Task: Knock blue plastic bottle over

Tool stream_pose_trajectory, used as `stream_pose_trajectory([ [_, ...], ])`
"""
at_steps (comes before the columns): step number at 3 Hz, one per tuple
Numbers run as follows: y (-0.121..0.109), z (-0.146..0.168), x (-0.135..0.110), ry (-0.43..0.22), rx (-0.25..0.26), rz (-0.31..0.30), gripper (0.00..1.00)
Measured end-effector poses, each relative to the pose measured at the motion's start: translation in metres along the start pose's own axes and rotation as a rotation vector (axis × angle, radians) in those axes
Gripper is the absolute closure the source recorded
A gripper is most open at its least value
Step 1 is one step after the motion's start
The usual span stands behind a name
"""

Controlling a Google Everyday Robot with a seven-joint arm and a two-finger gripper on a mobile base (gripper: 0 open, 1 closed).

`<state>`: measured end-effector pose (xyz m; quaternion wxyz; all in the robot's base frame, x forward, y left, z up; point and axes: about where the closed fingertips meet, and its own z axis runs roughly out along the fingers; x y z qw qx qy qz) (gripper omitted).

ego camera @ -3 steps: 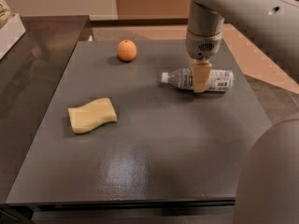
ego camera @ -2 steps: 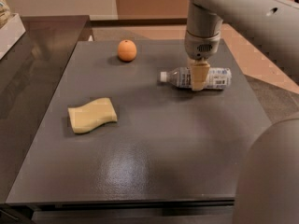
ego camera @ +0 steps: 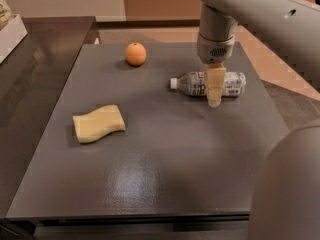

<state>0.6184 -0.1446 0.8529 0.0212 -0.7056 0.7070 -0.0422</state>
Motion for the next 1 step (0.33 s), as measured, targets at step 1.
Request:
stream_pose_trajectory([
  [1, 0.0000, 0.0000, 0.0000, 0.000, 0.000, 0.000, 0.00],
])
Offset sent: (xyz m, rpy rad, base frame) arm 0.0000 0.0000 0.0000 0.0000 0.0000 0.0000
